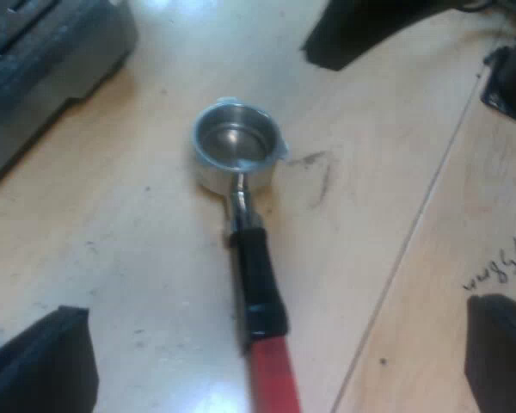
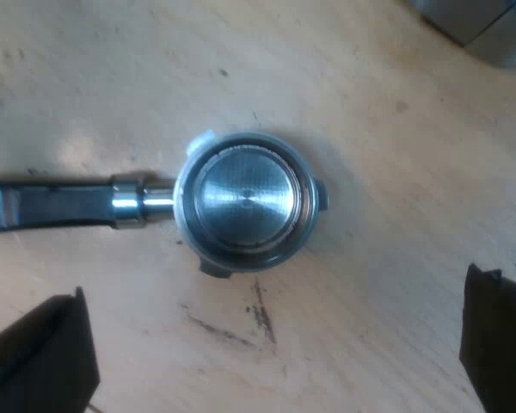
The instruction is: Put the handle in the coffee machine
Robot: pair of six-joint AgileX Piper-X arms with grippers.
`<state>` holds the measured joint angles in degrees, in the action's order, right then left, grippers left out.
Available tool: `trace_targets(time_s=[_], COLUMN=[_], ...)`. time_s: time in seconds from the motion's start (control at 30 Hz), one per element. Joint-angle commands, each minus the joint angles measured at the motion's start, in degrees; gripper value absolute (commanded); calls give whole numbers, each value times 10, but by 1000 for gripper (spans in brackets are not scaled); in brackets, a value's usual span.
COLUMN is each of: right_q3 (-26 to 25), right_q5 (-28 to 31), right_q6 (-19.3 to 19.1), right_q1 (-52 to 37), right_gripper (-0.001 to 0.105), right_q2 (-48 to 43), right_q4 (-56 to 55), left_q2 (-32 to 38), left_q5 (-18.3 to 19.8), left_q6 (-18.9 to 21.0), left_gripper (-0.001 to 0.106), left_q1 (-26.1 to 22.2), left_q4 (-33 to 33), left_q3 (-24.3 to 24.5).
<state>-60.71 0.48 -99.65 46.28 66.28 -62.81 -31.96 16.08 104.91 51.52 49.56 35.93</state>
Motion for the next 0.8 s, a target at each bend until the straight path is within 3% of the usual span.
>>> trace_targets(time_s=[0.03,0.17,0.27,0.8], right_q3=[-5,-5,-5,-5], right_q5=[-12,-13,-18,-62], right_q6=[-28,-55,-61,-73], right_q1=[-7,-8,-8,-28], right_gripper=[88,88,88,88], right_q2=[29,69,93,186], right_q4=[1,15,31,74], left_q2=[1,-3,-11,-53], left_q5=[-77,-161,-195,-205], left_q6=[33,92,109,109], left_gripper=[89,89,89,89], left_q1=[52,123,150,163], left_q4=[-2,-2,-2,-2], left_q3=[4,4,4,4])
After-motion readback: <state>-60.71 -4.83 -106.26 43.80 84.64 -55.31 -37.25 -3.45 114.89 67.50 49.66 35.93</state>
